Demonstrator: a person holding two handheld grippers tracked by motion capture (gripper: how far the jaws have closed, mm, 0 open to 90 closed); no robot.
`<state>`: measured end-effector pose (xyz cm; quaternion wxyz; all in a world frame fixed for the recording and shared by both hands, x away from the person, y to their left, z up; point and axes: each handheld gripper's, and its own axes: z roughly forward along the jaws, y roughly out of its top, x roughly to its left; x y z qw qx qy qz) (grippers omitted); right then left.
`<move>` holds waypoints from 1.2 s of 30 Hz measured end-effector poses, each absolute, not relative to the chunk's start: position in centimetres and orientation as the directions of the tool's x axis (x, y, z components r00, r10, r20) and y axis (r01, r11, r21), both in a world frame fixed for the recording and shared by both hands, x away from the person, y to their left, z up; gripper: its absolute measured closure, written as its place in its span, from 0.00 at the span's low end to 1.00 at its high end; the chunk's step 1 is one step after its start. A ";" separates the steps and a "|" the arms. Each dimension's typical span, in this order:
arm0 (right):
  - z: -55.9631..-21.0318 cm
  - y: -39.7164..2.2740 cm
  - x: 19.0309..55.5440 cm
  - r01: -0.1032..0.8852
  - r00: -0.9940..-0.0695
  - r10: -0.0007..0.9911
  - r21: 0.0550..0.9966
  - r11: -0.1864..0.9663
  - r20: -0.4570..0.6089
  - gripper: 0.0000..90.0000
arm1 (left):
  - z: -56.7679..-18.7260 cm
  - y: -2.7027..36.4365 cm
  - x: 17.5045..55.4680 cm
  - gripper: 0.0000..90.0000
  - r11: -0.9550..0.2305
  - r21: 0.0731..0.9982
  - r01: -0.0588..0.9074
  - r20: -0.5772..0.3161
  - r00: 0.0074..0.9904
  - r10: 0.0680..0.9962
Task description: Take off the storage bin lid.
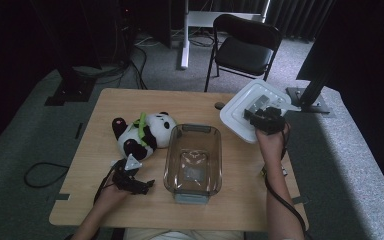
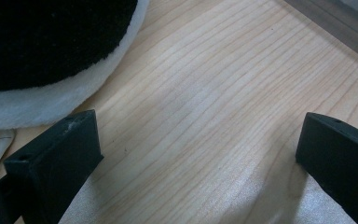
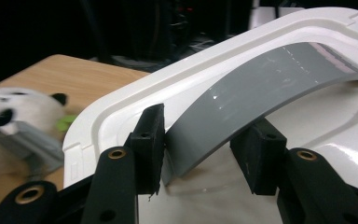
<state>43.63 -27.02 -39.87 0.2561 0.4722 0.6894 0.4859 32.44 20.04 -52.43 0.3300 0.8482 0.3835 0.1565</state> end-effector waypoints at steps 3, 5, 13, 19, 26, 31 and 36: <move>-40.8 -26.6 43.9 0.402 -0.406 0.905 0.914 0.051 0.128 0.61 | -52.4 20.0 32.4 0.01 -0.488 0.680 0.548 0.012 0.657 0.754; -41.3 -26.2 44.0 0.407 -0.402 0.906 0.912 0.044 0.136 0.61 | -52.4 20.0 32.4 0.00 -0.488 0.680 0.547 0.012 0.657 0.754; -43.8 -24.6 44.4 0.436 -0.377 0.915 0.899 0.037 0.146 0.61 | -52.4 20.0 32.4 0.00 -0.488 0.680 0.547 0.012 0.657 0.754; -45.5 -23.9 44.9 0.466 -0.371 0.915 0.884 0.033 0.161 0.61 | -52.4 20.0 32.4 0.00 -0.488 0.680 0.547 0.012 0.657 0.754; -47.5 -23.8 45.3 0.496 -0.348 0.916 0.869 -0.002 0.201 0.61 | -52.4 20.0 32.4 0.00 -0.488 0.680 0.547 0.013 0.657 0.754; -48.9 -23.8 45.6 0.525 -0.332 0.917 0.851 -0.015 0.220 0.61 | -52.4 20.0 32.4 0.00 -0.486 0.680 0.549 0.010 0.656 0.755; -50.1 -24.2 45.9 0.543 -0.300 0.925 0.839 -0.037 0.235 0.61 | -52.4 20.0 32.4 0.00 -0.486 0.680 0.549 0.011 0.656 0.755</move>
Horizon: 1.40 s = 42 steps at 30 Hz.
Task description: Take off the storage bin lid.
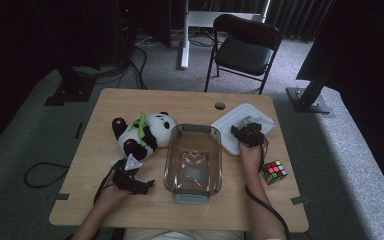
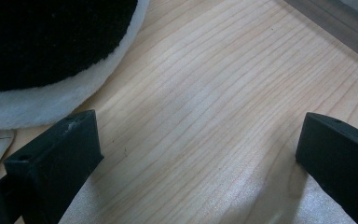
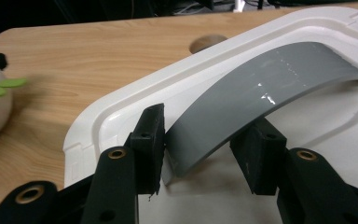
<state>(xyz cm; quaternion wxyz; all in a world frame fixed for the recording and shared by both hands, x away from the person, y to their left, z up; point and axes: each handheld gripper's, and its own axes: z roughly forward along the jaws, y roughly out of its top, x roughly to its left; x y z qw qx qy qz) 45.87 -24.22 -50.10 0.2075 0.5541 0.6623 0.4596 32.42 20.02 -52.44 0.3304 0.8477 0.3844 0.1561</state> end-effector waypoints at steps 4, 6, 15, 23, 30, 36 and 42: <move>-51.0 -24.6 46.1 0.567 -0.281 0.928 0.823 -0.045 0.244 0.61 | -52.4 20.0 32.4 0.00 -0.486 0.680 0.549 0.010 0.656 0.755; -51.4 -24.7 46.2 0.578 -0.277 0.927 0.814 -0.049 0.253 0.61 | -52.4 20.0 32.4 0.00 -0.486 0.680 0.549 0.011 0.656 0.755; -51.8 -25.0 46.8 0.625 -0.260 0.924 0.779 -0.059 0.279 0.61 | -52.4 20.0 32.4 0.00 -0.486 0.680 0.549 0.011 0.656 0.755; -51.8 -25.1 47.0 0.647 -0.253 0.928 0.761 -0.047 0.272 0.52 | -52.4 20.0 32.4 0.00 -0.486 0.680 0.549 0.011 0.656 0.755; -51.4 -24.8 46.9 0.653 -0.249 0.936 0.757 -0.026 0.247 0.43 | -52.4 20.0 32.4 0.00 -0.486 0.680 0.549 0.011 0.656 0.755; -50.7 -24.2 46.8 0.658 -0.251 0.947 0.753 0.015 0.201 0.32 | -52.4 20.0 32.4 0.00 -0.486 0.680 0.549 0.010 0.656 0.755; -50.2 -24.0 46.4 0.653 -0.250 0.952 0.757 0.032 0.175 0.26 | -52.4 20.0 32.4 0.00 -0.486 0.680 0.549 0.011 0.656 0.755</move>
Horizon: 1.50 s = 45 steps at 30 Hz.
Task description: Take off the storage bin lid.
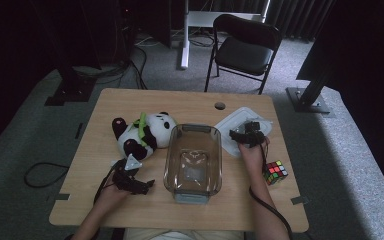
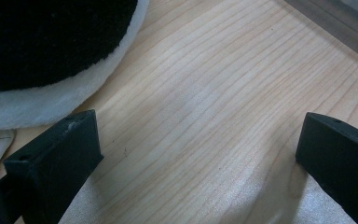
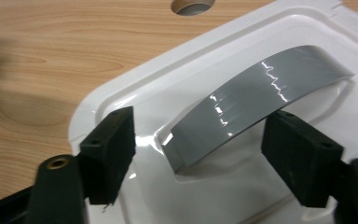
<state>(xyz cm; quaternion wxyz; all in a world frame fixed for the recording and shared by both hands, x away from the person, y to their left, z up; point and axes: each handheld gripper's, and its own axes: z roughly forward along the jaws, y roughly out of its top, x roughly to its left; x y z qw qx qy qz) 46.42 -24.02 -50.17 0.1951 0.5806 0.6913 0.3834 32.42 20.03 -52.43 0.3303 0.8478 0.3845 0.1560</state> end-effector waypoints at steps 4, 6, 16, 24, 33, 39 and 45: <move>-49.7 -24.1 46.2 0.647 -0.247 0.954 0.762 0.031 0.171 0.23 | -52.4 20.0 32.4 0.00 -0.486 0.680 0.549 0.011 0.656 0.755; -49.4 -24.1 45.9 0.639 -0.240 0.957 0.769 0.028 0.165 0.23 | -52.4 20.0 32.4 0.00 -0.486 0.680 0.549 0.010 0.656 0.755; -47.1 -23.9 44.4 0.585 -0.310 0.927 0.811 0.011 0.212 0.13 | -52.4 20.0 32.4 0.00 -0.488 0.680 0.547 0.012 0.657 0.754; -45.3 -23.5 43.0 0.542 -0.370 0.913 0.838 0.061 0.173 0.13 | -52.4 20.0 32.4 0.00 -0.488 0.680 0.548 0.012 0.657 0.754; -44.4 -23.5 41.5 0.512 -0.425 0.891 0.854 0.092 0.159 0.14 | -52.4 20.0 32.4 0.01 -0.488 0.680 0.548 0.012 0.657 0.754; -44.0 -23.5 40.4 0.488 -0.453 0.881 0.866 0.112 0.141 0.14 | -52.4 20.0 32.4 0.00 -0.488 0.680 0.548 0.012 0.657 0.754; -43.9 -23.2 39.2 0.464 -0.484 0.866 0.876 0.134 0.123 0.14 | -52.4 20.0 32.4 0.00 -0.488 0.680 0.547 0.012 0.657 0.754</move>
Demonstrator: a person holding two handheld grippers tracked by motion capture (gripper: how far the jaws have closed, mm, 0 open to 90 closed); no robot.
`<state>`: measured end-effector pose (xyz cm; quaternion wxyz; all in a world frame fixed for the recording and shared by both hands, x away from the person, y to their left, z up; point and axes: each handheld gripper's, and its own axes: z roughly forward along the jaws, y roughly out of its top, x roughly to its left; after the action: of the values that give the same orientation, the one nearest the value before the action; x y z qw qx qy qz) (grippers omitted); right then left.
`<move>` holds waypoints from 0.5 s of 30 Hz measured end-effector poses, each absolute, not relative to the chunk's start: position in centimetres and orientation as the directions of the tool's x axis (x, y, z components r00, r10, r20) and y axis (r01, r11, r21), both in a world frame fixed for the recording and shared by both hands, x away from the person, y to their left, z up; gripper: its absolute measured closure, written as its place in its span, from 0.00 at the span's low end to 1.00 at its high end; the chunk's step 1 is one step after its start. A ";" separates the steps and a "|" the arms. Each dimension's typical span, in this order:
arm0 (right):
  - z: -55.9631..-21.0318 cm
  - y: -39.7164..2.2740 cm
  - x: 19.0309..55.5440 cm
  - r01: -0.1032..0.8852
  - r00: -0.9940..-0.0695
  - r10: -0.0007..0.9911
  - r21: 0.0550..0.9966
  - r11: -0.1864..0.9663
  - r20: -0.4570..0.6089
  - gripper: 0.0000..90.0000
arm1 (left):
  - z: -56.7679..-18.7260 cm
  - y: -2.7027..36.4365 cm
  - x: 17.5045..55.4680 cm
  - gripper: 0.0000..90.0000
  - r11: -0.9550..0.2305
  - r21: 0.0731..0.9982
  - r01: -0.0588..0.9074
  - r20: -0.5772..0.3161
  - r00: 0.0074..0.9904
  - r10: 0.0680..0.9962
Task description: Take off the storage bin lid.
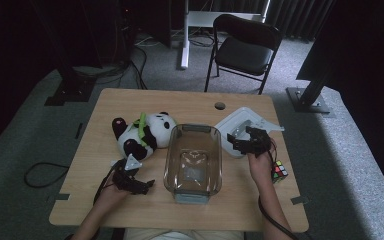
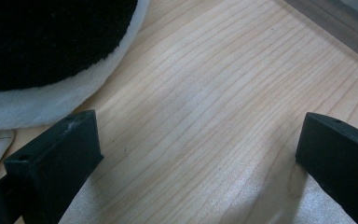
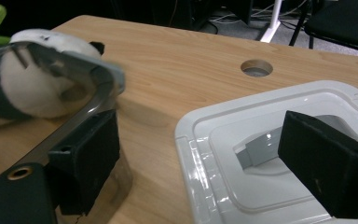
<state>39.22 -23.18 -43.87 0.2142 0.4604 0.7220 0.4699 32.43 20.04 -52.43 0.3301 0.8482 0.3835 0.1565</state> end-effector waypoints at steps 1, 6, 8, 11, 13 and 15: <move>-43.9 -23.1 39.0 0.459 -0.490 0.864 0.877 0.142 0.117 0.14 | -52.4 20.0 32.4 0.00 -0.488 0.680 0.547 0.012 0.657 0.754; -44.0 -23.2 38.1 0.438 -0.506 0.855 0.888 0.141 0.114 0.15 | -52.4 20.1 32.4 0.01 -0.480 0.680 0.554 0.009 0.649 0.761; -44.1 -23.2 37.8 0.439 -0.514 0.851 0.886 0.150 0.111 0.15 | -52.4 20.1 32.5 0.00 -0.476 0.681 0.557 0.006 0.646 0.763; -44.4 -23.1 37.3 0.442 -0.527 0.843 0.882 0.162 0.109 0.14 | -52.4 20.0 32.4 0.00 -0.479 0.681 0.554 0.011 0.645 0.764; -44.6 -23.0 37.0 0.438 -0.533 0.839 0.883 0.167 0.106 0.14 | -52.4 20.0 32.4 0.00 -0.478 0.681 0.554 0.011 0.645 0.764; -44.8 -23.1 36.6 0.437 -0.533 0.840 0.883 0.170 0.102 0.14 | -52.4 20.0 32.4 0.01 -0.478 0.681 0.555 0.011 0.645 0.764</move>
<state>36.55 -23.05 -44.80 0.2119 0.4345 0.7351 0.4753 32.43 20.04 -52.44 0.3300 0.8448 0.3902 0.1587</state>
